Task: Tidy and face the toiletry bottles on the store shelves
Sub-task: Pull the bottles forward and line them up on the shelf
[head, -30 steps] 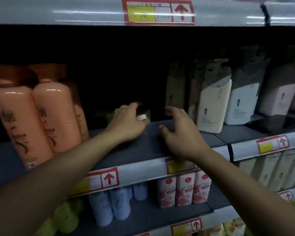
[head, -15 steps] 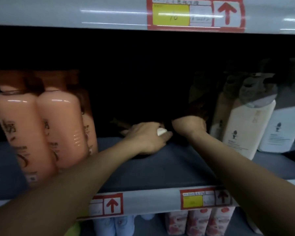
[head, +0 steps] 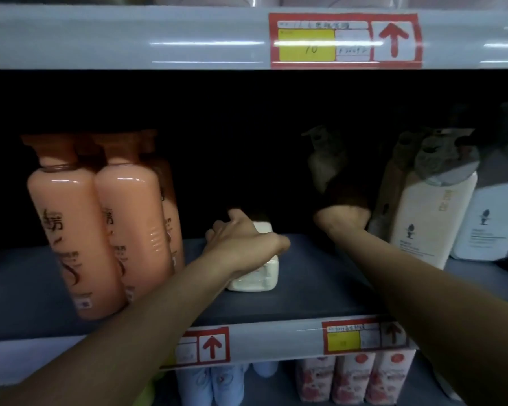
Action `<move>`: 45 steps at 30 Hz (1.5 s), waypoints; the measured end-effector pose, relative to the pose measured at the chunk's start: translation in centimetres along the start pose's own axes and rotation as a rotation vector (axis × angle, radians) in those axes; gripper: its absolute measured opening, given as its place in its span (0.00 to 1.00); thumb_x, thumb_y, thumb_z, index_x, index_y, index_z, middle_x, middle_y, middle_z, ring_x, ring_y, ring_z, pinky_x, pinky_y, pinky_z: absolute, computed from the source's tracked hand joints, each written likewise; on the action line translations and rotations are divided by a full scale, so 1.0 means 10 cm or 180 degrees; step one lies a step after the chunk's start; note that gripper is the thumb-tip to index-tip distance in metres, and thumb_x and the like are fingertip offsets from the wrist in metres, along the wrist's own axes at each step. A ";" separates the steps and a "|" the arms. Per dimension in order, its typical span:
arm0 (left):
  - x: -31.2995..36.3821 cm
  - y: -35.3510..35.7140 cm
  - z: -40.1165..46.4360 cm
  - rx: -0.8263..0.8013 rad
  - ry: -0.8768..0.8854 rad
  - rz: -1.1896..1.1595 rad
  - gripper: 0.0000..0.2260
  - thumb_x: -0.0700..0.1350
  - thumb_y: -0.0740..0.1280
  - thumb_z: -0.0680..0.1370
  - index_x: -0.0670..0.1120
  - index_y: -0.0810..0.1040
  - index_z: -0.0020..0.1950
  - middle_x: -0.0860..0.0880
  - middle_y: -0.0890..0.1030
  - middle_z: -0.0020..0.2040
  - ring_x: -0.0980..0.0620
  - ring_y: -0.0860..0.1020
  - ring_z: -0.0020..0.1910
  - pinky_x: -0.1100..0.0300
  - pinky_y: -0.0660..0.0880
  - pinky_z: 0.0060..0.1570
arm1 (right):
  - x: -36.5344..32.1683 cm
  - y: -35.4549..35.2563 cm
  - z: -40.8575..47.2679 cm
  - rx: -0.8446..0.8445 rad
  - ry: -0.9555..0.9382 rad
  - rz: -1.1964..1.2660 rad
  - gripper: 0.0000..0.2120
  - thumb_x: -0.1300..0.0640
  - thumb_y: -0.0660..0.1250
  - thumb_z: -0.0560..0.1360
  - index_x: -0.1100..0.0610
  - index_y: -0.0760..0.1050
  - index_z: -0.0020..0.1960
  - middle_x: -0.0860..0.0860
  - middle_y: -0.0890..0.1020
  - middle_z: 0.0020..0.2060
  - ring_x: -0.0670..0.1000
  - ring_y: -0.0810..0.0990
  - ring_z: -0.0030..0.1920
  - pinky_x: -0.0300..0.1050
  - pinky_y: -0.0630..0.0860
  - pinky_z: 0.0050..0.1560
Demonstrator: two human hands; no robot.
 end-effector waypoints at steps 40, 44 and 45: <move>-0.12 0.03 -0.55 0.1385 0.1391 -0.0689 0.52 0.54 0.83 0.66 0.49 0.52 0.78 0.46 0.67 0.72 0.43 0.67 0.69 0.46 0.70 0.67 | 0.40 -0.66 -1.49 0.0364 -0.0699 0.1432 0.35 0.50 0.79 0.71 0.56 0.63 0.70 0.53 0.73 0.65 0.57 0.76 0.65 0.53 0.77 0.58; -0.11 0.00 -0.59 0.1544 0.1340 -0.0619 0.53 0.58 0.85 0.60 0.49 0.55 0.74 0.43 0.72 0.69 0.40 0.74 0.66 0.48 0.75 0.61 | 0.44 -0.62 -1.49 0.0346 -0.0733 0.1436 0.39 0.50 0.79 0.71 0.53 0.61 0.73 0.53 0.74 0.66 0.56 0.76 0.64 0.51 0.75 0.59; -0.10 -0.01 -0.61 0.1559 0.1247 -0.0545 0.52 0.59 0.85 0.59 0.50 0.55 0.72 0.43 0.74 0.67 0.39 0.77 0.64 0.48 0.77 0.58 | 0.45 -0.61 -1.49 0.0333 -0.0720 0.1459 0.40 0.50 0.79 0.71 0.52 0.60 0.74 0.54 0.74 0.66 0.57 0.76 0.64 0.52 0.75 0.60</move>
Point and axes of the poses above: each hand's wrist, its own z-axis towards the middle knuckle, its own y-axis out of the palm, x = y × z, the point moved 3 cm from there along z, towards the middle knuckle
